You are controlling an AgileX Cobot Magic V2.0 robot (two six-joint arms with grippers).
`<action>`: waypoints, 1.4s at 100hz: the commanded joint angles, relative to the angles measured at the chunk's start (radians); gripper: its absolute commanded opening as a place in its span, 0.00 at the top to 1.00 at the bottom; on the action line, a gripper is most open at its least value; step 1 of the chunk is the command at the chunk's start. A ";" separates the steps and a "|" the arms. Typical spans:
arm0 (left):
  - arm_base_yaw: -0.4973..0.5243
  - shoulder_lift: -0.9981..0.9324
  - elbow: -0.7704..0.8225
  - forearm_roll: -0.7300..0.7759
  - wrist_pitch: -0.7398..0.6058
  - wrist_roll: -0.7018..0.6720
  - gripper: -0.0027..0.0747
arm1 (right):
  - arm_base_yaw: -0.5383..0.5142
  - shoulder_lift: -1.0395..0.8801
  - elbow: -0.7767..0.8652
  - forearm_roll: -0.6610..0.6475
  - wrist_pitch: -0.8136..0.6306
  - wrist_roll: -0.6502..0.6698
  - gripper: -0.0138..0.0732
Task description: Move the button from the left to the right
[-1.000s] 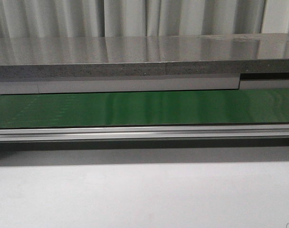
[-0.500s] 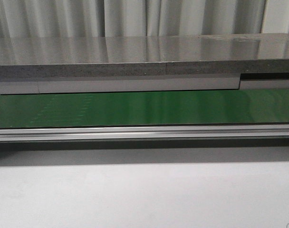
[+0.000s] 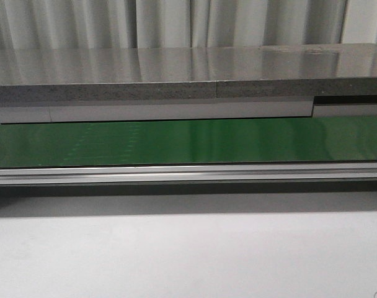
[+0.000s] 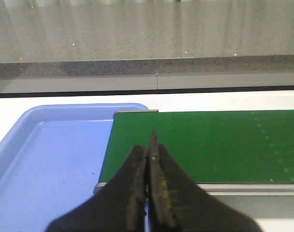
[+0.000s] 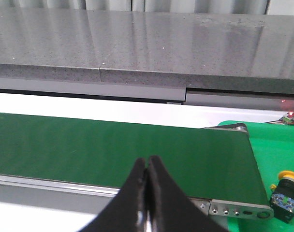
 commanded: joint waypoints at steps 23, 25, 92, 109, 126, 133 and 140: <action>-0.007 0.012 -0.028 -0.005 -0.073 -0.002 0.99 | 0.001 0.002 -0.025 0.004 -0.067 0.001 0.92; -0.007 0.012 -0.028 -0.005 -0.073 -0.002 0.99 | 0.001 0.002 -0.025 0.004 -0.067 0.001 0.92; -0.007 0.012 -0.028 -0.005 -0.073 -0.002 0.99 | 0.001 -0.203 0.222 -0.120 -0.251 0.151 0.92; -0.007 0.012 -0.028 -0.005 -0.073 -0.002 0.99 | 0.001 -0.322 0.321 -0.120 -0.251 0.151 0.92; -0.007 0.012 -0.028 -0.005 -0.073 -0.002 0.99 | 0.001 -0.354 0.393 -0.104 -0.274 0.151 0.92; -0.007 0.012 -0.028 -0.005 -0.073 -0.002 0.99 | 0.001 -0.354 0.412 -0.099 -0.283 0.151 0.92; -0.007 0.012 -0.028 -0.005 -0.073 -0.002 0.99 | 0.001 -0.354 0.411 -0.098 -0.276 0.151 0.92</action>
